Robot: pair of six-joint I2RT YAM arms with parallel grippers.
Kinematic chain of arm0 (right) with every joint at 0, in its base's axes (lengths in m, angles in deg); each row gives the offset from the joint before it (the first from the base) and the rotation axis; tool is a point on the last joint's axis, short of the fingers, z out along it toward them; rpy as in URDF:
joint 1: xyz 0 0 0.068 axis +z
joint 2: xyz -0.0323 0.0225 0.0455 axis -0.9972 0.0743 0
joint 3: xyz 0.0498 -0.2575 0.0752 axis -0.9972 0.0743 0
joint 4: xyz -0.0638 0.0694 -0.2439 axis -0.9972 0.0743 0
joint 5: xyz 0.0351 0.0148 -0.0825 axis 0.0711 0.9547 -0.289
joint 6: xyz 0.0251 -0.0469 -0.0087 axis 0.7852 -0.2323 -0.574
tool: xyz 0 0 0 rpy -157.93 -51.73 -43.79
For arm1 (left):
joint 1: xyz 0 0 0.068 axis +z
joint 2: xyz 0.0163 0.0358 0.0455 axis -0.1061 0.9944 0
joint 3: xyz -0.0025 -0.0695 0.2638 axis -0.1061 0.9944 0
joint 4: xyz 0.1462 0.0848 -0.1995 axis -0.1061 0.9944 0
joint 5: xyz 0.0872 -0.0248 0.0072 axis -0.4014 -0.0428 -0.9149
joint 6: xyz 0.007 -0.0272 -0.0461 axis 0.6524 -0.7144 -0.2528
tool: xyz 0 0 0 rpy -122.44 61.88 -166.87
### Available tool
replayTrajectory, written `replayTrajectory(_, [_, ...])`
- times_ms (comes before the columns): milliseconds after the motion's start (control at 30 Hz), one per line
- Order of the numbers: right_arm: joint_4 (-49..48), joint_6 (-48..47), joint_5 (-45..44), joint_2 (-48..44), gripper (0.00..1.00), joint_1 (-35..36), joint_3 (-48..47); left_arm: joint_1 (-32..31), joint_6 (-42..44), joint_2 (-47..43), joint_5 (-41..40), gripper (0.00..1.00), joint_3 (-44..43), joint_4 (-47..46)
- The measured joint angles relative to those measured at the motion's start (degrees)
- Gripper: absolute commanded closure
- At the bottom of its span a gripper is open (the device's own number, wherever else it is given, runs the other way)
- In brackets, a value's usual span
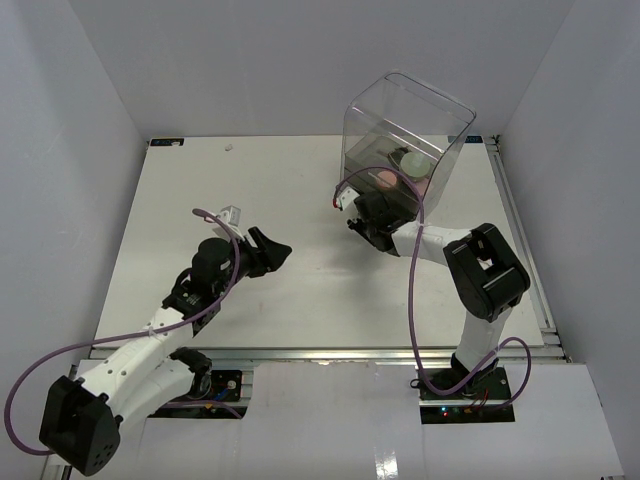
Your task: Organize the makeup
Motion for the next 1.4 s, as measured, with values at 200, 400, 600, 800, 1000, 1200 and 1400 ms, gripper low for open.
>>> replayTrajectory(200, [-2.8, -2.1, -4.7, 0.1, 0.45, -0.1, 0.0, 0.0, 0.7, 2.4, 3.0, 0.21, 0.0, -3.0])
replayTrajectory(400, [-3.6, -3.7, -6.6, 1.1, 0.42, -0.3, 0.0, 0.0, 1.3, 4.4, 5.5, 0.19, -0.6, -4.7])
replayTrajectory(600, [-2.0, -3.6, -2.9, 1.3, 0.36, -0.8, 0.0, 0.0, 1.4, 6.1, 7.1, 0.15, -1.4, -7.2])
replayTrajectory(800, [16.1, -6.3, 23.6, -8.7, 0.33, -3.0, -1.1, 0.2, -0.7, 11.3, 10.4, 0.16, -1.8, -14.1])
replayTrajectory(1000, [24.0, -11.0, 52.0, -30.7, 0.39, -10.8, -0.3, 0.4, -6.8, 23.5, 16.4, 0.21, -3.6, -28.0])
replayTrajectory(1200, [26.3, -10.8, 73.1, -43.4, 0.42, -34.1, 2.2, 0.3, -15.0, 43.0, 21.5, 0.30, -13.7, -41.8])
replayTrajectory(1400, [27.8, -9.5, 87.9, -47.6, 0.46, -49.3, 4.6, -0.6, -23.0, 60.2, 22.4, 0.38, -28.7, -48.0])
